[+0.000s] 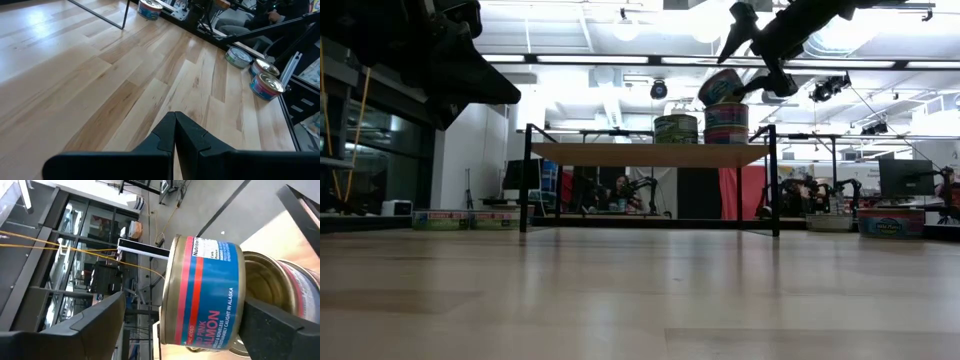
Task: Stack canned seafood by type on shelf
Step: Stack the blue pink tuna can on top of the other blue pink tuna can on the shelf
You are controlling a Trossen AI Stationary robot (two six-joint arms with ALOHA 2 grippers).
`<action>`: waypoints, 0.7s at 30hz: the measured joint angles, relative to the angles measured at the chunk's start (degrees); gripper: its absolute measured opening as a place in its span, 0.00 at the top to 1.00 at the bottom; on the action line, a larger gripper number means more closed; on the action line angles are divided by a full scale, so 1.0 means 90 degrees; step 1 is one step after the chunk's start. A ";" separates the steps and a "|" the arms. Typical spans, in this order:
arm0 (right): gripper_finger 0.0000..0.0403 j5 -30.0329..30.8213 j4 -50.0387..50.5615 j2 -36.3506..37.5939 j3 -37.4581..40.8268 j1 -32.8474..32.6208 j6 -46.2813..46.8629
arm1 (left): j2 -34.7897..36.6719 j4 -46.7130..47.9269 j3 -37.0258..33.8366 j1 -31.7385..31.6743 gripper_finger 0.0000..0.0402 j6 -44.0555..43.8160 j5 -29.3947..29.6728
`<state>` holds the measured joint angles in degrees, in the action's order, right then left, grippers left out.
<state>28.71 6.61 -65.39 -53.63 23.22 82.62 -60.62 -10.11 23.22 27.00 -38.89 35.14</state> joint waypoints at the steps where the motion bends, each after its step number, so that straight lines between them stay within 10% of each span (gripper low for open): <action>1: 0.16 0.0001 0.0106 0.0000 0.0000 0.0000 0.0129 | 0.0000 0.0000 0.0000 0.0000 1.00 0.0001 0.0000; 21: 0.16 -0.0134 0.0181 -0.0362 -0.0013 -0.0002 0.0605 | 0.0000 0.0170 -0.0003 0.0000 1.00 0.0009 0.0000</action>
<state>27.51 8.24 -68.64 -53.74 23.20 88.06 -60.62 -8.58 23.20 27.00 -38.81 35.14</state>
